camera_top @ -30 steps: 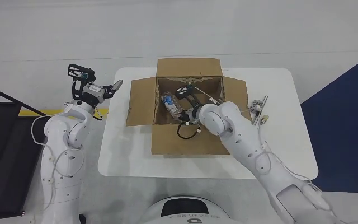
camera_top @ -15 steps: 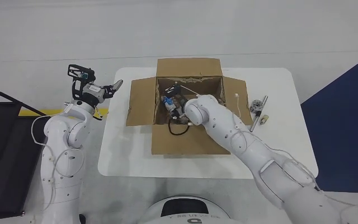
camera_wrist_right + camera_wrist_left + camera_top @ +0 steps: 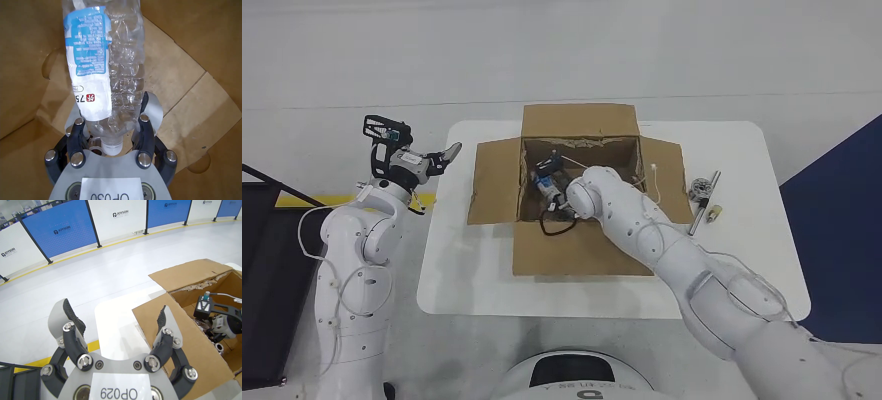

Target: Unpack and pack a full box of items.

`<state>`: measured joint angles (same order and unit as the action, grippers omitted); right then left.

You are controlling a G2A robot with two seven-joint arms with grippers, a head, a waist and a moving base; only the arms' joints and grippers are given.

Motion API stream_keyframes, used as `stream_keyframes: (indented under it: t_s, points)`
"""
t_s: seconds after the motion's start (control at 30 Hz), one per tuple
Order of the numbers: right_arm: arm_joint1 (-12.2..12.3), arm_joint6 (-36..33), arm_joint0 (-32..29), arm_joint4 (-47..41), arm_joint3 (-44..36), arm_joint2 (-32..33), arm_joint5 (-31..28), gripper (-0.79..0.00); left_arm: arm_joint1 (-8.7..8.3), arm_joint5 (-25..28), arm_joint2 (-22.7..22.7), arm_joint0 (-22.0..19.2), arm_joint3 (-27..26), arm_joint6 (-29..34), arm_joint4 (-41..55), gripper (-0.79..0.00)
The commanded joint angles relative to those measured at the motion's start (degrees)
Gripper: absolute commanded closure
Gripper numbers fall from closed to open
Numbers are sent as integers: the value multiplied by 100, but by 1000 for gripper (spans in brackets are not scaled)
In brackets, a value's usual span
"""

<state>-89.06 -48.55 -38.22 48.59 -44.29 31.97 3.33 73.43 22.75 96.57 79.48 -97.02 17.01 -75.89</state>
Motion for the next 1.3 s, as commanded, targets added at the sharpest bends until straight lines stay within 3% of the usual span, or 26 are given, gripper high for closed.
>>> stream_keyframes:
  t_s: [0.0,0.13,0.27,0.43,0.57,0.77,0.97,1.1,1.27]
  points:
    - [45,52,-52,-16,-88,103,-91,0,0,0,0,0,0,0,0,-785]
    - [251,119,-311,162,-671,387,-187,0,0,0,0,0,0,0,0,-785]
    - [555,93,-823,623,-1768,786,-44,0,0,0,0,0,0,0,0,-785]
    - [1044,-182,-2008,1503,-3873,1617,120,0,0,0,0,0,0,0,0,-785]
    - [1274,-283,-2789,1916,-4951,2155,14,0,0,0,0,0,0,0,0,-785]
    - [1416,-61,-3449,2034,-5723,2628,-146,0,0,0,0,0,0,0,0,-785]
    - [1451,160,-3665,1926,-5967,2827,-216,0,0,0,0,0,0,0,0,-785]
    - [1478,748,-3930,1657,-6375,3089,-290,0,0,0,0,0,0,0,0,-785]
    - [1577,1815,-4780,1296,-7199,3851,-432,0,0,0,0,0,0,0,0,-785]
